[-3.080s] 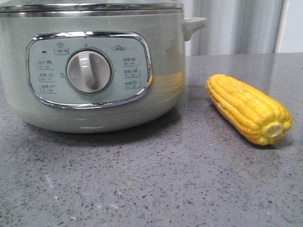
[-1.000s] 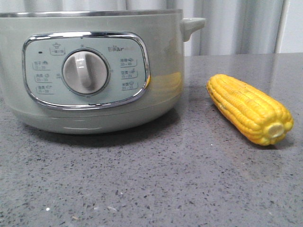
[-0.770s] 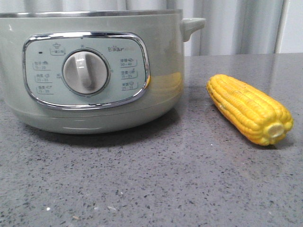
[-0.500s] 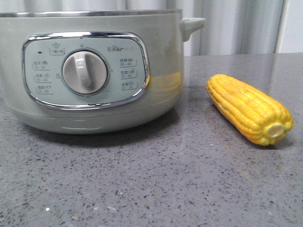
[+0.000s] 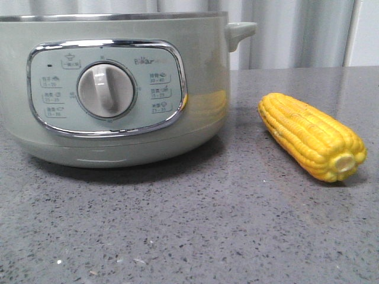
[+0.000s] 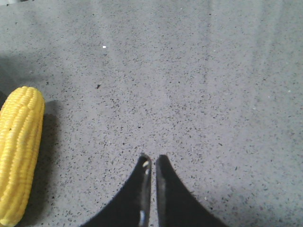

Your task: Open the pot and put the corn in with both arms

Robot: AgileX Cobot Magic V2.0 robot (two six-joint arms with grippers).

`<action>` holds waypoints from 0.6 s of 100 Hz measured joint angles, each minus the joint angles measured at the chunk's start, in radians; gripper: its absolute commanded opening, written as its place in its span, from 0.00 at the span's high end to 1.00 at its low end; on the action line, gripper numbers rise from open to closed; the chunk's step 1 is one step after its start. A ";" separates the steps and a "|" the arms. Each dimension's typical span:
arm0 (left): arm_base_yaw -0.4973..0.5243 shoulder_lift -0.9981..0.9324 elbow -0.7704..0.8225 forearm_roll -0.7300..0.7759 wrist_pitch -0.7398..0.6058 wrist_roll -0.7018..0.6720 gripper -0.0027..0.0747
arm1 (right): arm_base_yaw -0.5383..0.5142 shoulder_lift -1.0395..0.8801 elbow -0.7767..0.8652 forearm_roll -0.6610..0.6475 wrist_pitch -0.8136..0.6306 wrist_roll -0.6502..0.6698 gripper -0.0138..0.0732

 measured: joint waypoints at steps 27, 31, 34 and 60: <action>0.000 0.064 0.000 -0.092 0.010 0.159 0.99 | 0.000 0.000 0.000 0.000 0.000 0.000 0.92; 0.000 0.082 0.000 -0.094 0.025 0.162 0.99 | 0.000 0.000 0.000 0.000 0.000 0.000 0.92; 0.000 0.095 0.002 -0.094 0.031 0.164 0.99 | 0.000 0.000 0.000 0.000 0.000 0.000 0.92; 0.000 0.222 0.036 -0.096 0.018 0.171 0.99 | 0.000 0.000 0.000 0.000 0.000 0.000 0.92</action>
